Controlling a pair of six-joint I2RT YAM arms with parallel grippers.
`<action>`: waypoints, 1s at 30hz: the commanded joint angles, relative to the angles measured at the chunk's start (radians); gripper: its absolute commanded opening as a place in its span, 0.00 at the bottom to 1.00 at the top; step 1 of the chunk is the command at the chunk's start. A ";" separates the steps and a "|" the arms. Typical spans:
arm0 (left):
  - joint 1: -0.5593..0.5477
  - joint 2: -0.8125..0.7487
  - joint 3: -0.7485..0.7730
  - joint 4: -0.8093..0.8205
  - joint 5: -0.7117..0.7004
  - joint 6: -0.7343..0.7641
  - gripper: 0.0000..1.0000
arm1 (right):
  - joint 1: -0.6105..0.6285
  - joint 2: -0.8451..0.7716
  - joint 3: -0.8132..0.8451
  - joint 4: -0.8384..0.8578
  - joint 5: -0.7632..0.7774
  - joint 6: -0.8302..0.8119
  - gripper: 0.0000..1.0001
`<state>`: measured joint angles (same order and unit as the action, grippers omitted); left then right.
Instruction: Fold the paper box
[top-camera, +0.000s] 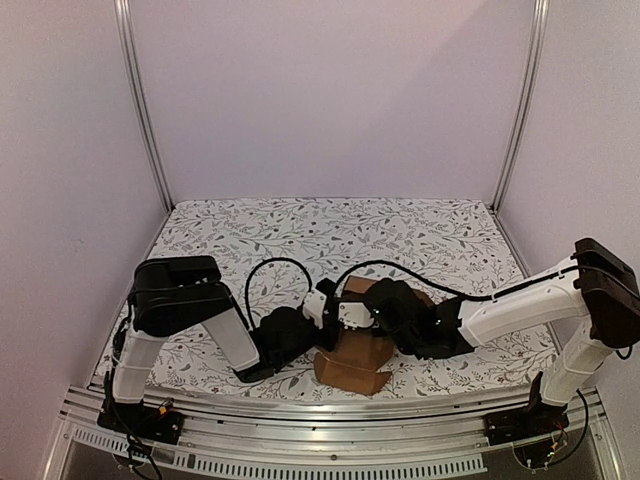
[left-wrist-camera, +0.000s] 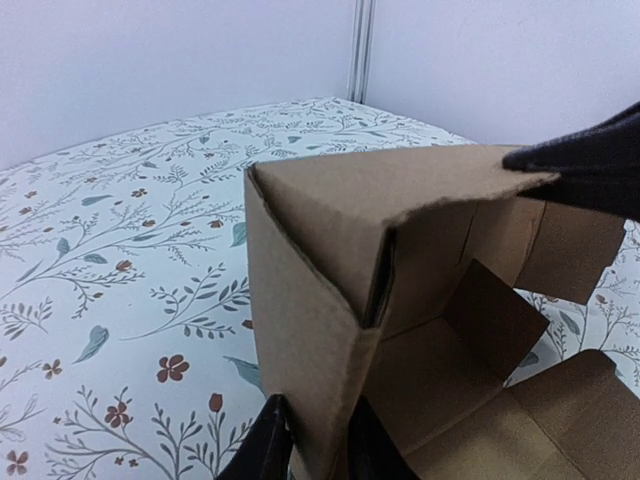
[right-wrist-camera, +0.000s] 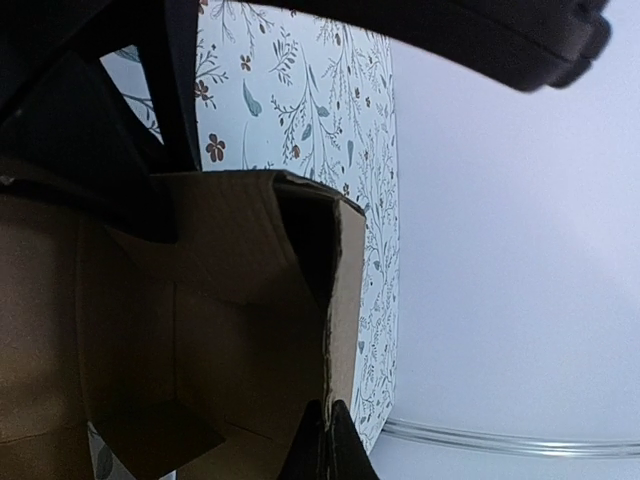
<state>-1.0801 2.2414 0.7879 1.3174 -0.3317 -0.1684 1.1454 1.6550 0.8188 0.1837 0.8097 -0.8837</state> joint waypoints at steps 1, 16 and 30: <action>-0.012 0.057 -0.016 0.187 -0.022 -0.010 0.21 | 0.007 -0.027 0.044 -0.169 -0.070 0.097 0.00; -0.012 0.085 0.008 0.207 -0.040 0.043 0.11 | -0.102 -0.110 0.403 -0.920 -0.484 0.359 0.22; -0.013 0.057 -0.020 0.186 0.023 0.082 0.13 | -0.474 0.098 0.895 -1.211 -1.117 0.596 0.67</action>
<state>-1.0817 2.2951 0.7837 1.3697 -0.3527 -0.1116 0.7692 1.6268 1.5681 -0.9142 -0.0322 -0.4168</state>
